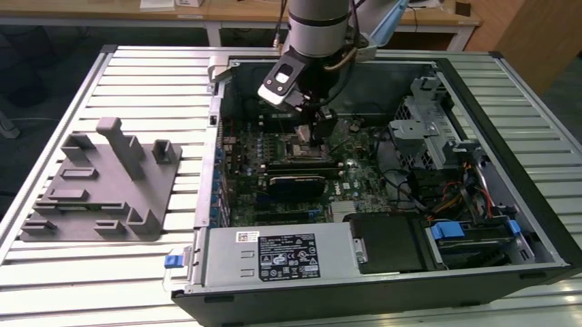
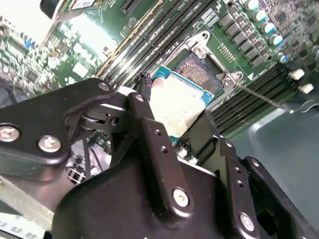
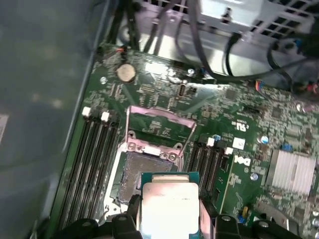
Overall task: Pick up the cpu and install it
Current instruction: 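Place the cpu into insertion slot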
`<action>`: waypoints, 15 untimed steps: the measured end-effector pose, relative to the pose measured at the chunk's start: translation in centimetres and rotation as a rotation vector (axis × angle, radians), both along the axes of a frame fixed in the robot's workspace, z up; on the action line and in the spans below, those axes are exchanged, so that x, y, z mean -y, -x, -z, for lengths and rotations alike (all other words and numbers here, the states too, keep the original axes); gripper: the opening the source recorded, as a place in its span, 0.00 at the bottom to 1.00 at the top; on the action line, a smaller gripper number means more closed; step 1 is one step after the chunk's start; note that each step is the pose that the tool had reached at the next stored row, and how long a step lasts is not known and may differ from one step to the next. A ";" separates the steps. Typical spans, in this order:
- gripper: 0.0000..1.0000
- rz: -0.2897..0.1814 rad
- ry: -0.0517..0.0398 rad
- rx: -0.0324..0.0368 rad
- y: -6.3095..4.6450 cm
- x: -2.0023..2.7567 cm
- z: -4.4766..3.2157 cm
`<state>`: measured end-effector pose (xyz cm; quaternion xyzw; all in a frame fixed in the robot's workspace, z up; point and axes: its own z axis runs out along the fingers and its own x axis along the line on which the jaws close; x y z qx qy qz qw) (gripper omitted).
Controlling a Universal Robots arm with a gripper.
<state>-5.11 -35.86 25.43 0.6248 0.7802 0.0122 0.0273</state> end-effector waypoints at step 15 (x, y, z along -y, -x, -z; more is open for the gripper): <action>0.55 0.139 0.0000 0.0001 -0.3 -0.10 1.26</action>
